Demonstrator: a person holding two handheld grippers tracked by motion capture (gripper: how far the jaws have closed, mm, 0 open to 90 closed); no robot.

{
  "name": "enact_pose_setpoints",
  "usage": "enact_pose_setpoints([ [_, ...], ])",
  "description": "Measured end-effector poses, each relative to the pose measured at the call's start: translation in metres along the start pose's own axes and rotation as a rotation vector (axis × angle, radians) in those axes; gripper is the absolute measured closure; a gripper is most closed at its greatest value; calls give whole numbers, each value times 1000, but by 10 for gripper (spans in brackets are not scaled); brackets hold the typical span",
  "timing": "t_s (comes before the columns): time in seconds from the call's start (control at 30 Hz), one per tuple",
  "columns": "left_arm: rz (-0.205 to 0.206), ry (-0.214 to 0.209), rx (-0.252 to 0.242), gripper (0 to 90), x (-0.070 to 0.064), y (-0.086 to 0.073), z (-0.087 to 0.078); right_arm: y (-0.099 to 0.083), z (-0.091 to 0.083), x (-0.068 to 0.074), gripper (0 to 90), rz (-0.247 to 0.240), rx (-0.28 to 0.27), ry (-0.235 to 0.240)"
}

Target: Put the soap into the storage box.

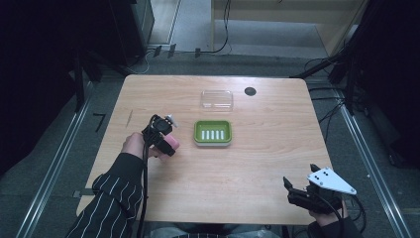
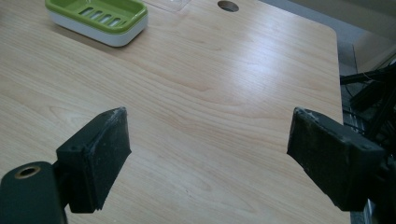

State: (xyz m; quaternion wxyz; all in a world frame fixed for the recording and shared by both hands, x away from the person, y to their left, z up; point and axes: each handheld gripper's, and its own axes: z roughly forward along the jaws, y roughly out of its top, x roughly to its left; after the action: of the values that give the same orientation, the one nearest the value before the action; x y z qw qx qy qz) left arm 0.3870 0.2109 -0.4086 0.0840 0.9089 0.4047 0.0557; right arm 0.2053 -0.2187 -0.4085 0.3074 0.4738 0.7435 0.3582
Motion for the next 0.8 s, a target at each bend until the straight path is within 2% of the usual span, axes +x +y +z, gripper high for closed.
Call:
enact_pose_setpoints([
  [0.37,51,-12,-23,388,-4,20,-3,-4,-5,-2,135,13,8,-16],
  [0.8,115,-22,-15,389,-11,38,-3,-9,-11,-5,135,22,13,-36],
])
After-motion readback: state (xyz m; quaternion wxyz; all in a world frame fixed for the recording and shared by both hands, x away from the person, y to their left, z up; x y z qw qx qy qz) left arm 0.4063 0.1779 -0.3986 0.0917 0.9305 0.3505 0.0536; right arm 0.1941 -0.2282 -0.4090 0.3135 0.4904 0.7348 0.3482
